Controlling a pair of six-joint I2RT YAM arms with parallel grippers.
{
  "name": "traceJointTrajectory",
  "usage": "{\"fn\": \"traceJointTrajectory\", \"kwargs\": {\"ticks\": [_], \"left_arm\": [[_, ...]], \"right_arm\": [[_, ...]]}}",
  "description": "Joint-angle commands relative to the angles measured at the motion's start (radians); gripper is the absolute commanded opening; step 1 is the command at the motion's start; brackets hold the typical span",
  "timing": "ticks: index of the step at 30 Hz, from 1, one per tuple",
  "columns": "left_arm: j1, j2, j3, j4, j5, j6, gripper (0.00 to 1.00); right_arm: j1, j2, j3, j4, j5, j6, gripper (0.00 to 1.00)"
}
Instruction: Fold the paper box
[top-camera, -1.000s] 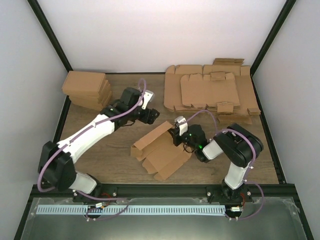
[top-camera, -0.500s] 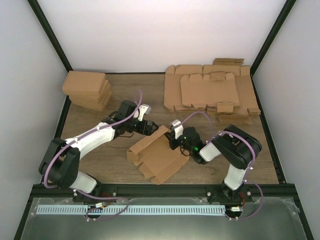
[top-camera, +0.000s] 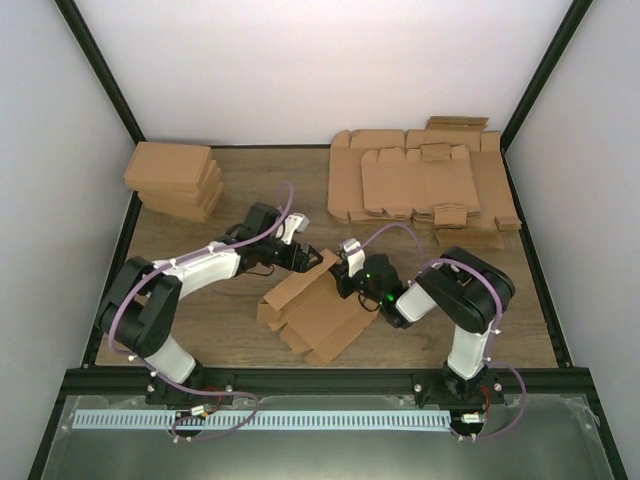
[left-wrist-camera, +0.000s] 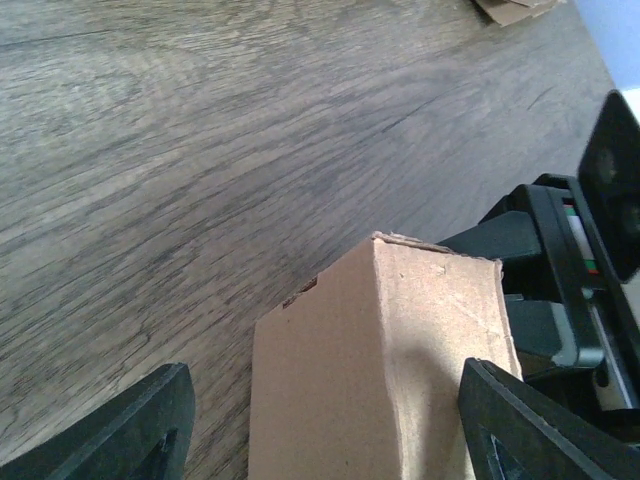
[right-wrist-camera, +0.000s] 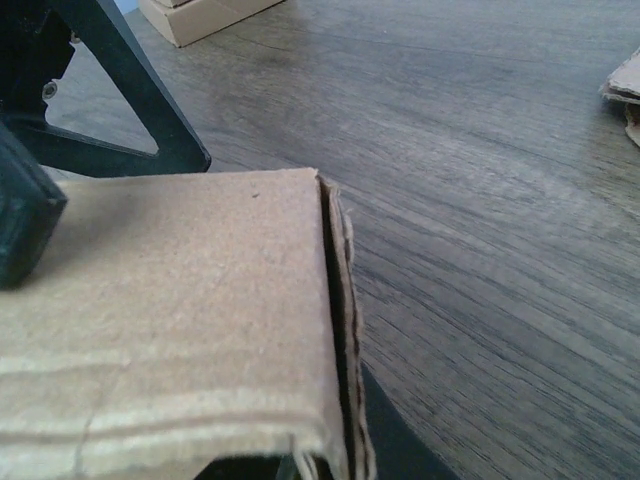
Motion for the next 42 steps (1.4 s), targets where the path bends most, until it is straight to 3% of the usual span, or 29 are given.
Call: {"fn": "traceJointTrajectory", "kwargs": {"ticks": [1, 19, 29, 34, 37, 39, 42], "left_arm": [[0.001, 0.031, -0.014, 0.056, 0.053, 0.017, 0.75], [0.005, 0.115, 0.009, 0.083, 0.071, -0.011, 0.64], [0.044, 0.169, 0.008, 0.136, 0.222, -0.094, 0.63], [0.057, 0.182, 0.016, 0.116, 0.253, -0.100, 0.63], [0.060, 0.194, 0.032, 0.097, 0.275, -0.114, 0.63], [0.061, 0.178, 0.035, 0.094, 0.276, -0.124, 0.64], [0.064, 0.122, 0.041, 0.092, 0.246, -0.130, 0.73]], "right_arm": [[0.009, 0.043, 0.010, 0.016, 0.023, 0.000, 0.09], [0.009, 0.043, -0.028, 0.170, 0.086, 0.011, 0.23], [0.009, 0.088, -0.015, 0.307, 0.135, -0.010, 0.22], [0.009, 0.087, 0.002, 0.315, 0.144, -0.043, 0.13], [0.009, 0.082, 0.018, 0.300, 0.143, -0.049, 0.01], [0.009, 0.057, 0.013, 0.281, 0.145, -0.044, 0.01], [0.009, 0.026, 0.012, 0.225, 0.144, -0.038, 0.01]]}}
